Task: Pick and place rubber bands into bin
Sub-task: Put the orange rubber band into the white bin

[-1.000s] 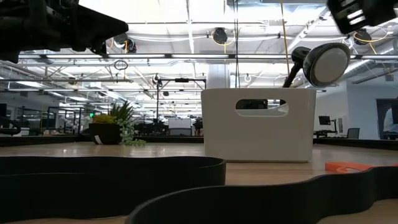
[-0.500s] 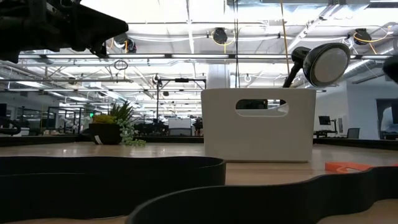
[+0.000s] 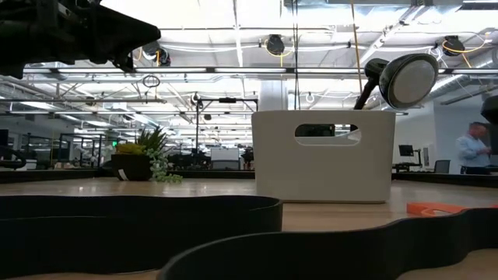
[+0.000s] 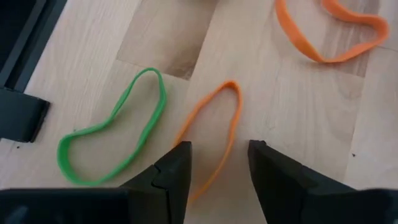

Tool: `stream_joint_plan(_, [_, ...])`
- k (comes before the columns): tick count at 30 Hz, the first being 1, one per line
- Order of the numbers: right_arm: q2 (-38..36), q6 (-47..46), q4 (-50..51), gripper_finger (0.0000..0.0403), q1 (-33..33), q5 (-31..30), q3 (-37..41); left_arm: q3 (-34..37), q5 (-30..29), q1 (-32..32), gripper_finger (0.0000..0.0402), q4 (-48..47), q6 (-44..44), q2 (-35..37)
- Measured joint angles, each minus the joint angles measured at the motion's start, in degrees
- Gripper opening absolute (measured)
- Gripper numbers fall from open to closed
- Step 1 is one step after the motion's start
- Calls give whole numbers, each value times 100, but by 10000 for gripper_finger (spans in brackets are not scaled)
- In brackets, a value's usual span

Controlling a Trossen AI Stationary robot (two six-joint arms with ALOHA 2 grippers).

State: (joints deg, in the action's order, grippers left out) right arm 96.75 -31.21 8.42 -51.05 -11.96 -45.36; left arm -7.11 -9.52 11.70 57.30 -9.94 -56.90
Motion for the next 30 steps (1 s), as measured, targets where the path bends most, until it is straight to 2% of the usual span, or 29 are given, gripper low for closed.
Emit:
stream_joint_plan(3, [9,22,-4,118,4,32,4,0,2,0,56,0,-2,0])
stream_joint_plan(8, [20,-103,-2,30,20,155,15,0,2,0,56,2,3,0])
stream_joint_plan(10, [22,-108,-8,9,43,154,15,0,2,0,56,4,3,0])
stream_joint_plan(14, [-132,-69,-26,3,70,-2,34,0,4,0,56,4,5,0])
stream_joint_plan(17, [-550,178,221,2,75,-300,56,-2,4,0,56,4,3,0])
stream_joint_plan(26, [-2742,1177,1002,1,76,-2036,54,-4,4,0,56,3,-20,-2])
stream_joint_plan(30, [-3663,1484,1032,1,70,-2601,456,-4,4,0,56,0,-27,-2])
